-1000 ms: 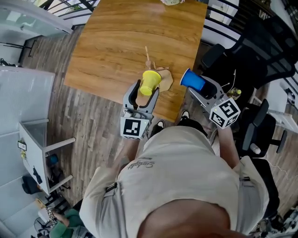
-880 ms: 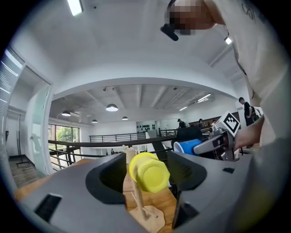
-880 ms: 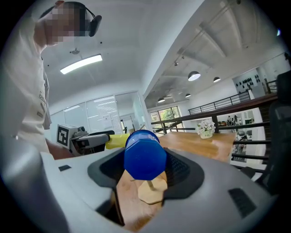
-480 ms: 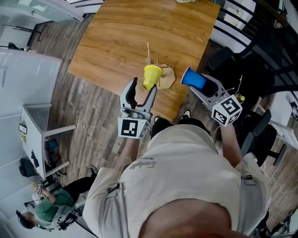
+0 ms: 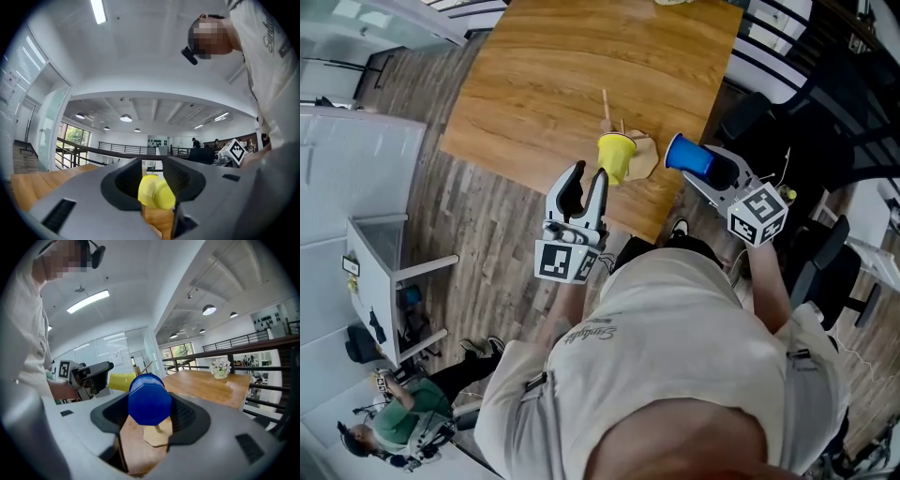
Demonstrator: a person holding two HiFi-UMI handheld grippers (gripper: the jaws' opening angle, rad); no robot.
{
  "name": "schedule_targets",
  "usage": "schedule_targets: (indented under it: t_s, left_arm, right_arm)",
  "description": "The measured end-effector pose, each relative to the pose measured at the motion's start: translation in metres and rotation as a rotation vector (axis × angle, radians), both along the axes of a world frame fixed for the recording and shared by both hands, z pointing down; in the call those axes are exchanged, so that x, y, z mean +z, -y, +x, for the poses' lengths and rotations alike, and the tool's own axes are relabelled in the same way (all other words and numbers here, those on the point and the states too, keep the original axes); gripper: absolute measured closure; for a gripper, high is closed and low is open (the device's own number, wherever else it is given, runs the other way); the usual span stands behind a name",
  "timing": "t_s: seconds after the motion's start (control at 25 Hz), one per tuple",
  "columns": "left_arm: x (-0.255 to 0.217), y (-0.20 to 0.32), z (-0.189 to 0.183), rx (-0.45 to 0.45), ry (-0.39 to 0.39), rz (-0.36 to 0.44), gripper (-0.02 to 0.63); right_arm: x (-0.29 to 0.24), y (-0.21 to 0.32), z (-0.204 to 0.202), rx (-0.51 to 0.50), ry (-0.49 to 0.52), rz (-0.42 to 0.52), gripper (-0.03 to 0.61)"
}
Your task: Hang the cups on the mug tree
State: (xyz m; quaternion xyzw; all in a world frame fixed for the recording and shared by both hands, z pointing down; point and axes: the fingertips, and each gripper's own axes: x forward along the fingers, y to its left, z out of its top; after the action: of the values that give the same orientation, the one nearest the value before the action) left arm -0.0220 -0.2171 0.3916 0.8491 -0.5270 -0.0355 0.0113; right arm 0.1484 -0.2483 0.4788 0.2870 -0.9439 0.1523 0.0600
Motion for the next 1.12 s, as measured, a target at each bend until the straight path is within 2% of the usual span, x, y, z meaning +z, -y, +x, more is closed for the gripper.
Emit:
schedule_targets:
  t_s: [0.16,0.24,0.36,0.48,1.12]
  left_arm:
    - [-0.013,0.002,-0.012,0.012,-0.008,0.024,0.557]
    - [-0.016,0.004,-0.018,0.014,-0.038,0.019,0.575]
    - [-0.014,0.007,-0.031,0.009,-0.100,-0.002,0.583]
    - [-0.010,0.009,-0.043,-0.018,-0.116,-0.007,0.584]
    - [0.018,0.030,-0.063,-0.072,-0.130,-0.067,0.584]
  right_arm:
    - [0.002,0.011,-0.010,0.006,-0.049,-0.013,0.335]
    - [0.006,0.017,-0.015,0.005,-0.073,-0.025,0.336]
    - [0.013,0.023,-0.023,0.007,-0.092,-0.045,0.336]
    - [0.020,0.024,-0.029,-0.001,-0.117,-0.059,0.334]
    - [0.058,0.051,-0.057,-0.105,-0.255,-0.148,0.334]
